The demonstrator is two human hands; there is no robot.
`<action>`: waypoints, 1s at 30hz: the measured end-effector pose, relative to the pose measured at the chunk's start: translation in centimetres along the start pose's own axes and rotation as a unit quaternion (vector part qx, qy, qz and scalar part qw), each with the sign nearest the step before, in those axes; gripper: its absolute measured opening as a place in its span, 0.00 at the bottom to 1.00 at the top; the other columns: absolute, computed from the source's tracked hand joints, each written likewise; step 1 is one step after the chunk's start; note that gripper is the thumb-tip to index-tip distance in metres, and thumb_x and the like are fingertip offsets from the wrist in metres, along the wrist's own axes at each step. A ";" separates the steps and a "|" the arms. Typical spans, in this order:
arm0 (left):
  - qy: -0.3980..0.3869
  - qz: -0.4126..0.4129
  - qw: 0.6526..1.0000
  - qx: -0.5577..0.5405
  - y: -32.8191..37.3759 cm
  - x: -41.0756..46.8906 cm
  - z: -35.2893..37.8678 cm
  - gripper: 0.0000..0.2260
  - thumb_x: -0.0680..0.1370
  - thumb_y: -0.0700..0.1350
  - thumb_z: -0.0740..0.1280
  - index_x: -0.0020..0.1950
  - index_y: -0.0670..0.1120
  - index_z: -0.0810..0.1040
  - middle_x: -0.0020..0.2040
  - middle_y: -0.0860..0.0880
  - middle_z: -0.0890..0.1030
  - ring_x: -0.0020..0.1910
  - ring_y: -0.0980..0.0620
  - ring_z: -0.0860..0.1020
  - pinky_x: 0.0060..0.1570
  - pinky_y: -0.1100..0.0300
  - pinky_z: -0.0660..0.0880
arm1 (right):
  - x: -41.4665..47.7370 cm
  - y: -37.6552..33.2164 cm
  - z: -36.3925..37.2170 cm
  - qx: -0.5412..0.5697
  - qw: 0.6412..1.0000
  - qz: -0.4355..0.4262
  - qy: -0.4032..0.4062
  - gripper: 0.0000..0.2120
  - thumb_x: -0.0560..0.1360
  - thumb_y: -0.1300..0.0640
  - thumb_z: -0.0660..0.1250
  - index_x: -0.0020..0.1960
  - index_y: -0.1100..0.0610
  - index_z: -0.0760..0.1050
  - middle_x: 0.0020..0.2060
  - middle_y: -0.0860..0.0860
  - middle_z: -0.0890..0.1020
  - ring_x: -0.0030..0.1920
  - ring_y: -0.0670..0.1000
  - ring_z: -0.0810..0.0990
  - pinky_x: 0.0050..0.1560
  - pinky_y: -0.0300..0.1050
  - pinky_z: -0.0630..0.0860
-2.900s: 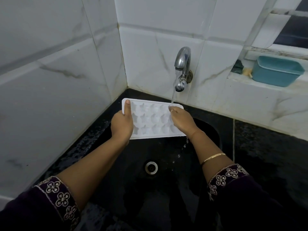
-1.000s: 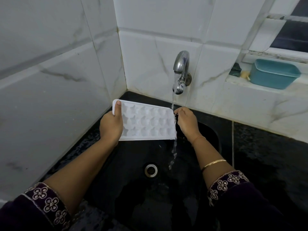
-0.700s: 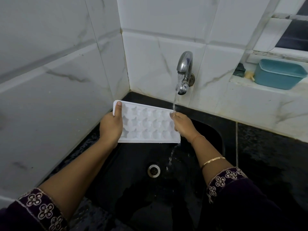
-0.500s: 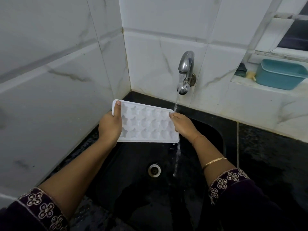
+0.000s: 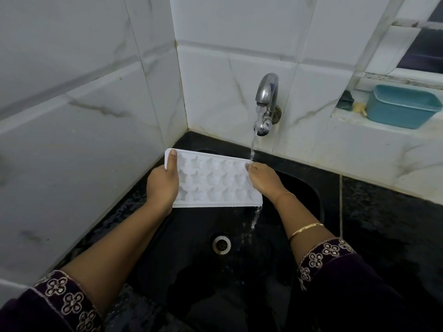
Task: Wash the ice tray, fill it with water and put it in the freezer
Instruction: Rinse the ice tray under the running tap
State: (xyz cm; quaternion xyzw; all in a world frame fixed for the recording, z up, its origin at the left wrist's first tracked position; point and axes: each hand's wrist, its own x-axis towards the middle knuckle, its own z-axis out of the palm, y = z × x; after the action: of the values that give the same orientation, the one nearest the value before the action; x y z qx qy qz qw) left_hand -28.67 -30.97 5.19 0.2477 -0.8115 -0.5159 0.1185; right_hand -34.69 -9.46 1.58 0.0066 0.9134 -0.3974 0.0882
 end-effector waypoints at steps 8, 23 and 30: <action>0.006 -0.004 1.000 0.003 -0.2 0.3 0.1 0.25 0.78 0.65 0.51 0.33 0.47 0.68 0.35 0.49 0.72 0.38 0.48 0.74 0.47 0.51 0.73 | -0.1 -0.2 -0.1 0.015 1.000 0.009 0.013 0.14 0.81 0.50 0.52 0.43 0.54 0.72 0.45 0.52 0.78 0.46 0.54 0.75 0.45 0.44 0.66; 0.002 0.003 1.000 -0.010 0.2 -0.1 1.0 0.23 0.79 0.63 0.52 0.31 0.50 0.63 0.32 0.53 0.67 0.31 0.55 0.66 0.34 0.62 0.64 | 0.7 0.0 0.6 0.004 1.000 0.026 0.014 0.18 0.80 0.55 0.50 0.62 0.58 0.74 0.60 0.57 0.77 0.58 0.59 0.75 0.58 0.47 0.69; 0.014 -0.014 1.000 -0.012 0.1 0.8 0.4 0.25 0.78 0.66 0.51 0.32 0.48 0.68 0.35 0.50 0.72 0.40 0.47 0.74 0.50 0.50 0.74 | 0.2 0.9 0.8 0.102 0.995 0.000 -0.006 0.19 0.80 0.54 0.52 0.68 0.53 0.71 0.51 0.46 0.72 0.49 0.50 0.69 0.53 0.43 0.65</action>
State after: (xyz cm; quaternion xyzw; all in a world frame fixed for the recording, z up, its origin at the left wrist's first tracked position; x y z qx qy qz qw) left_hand -29.51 -31.01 5.05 0.2649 -0.7998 -0.5238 0.1254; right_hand -34.70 -9.46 0.40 0.0131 0.8676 -0.4885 0.0921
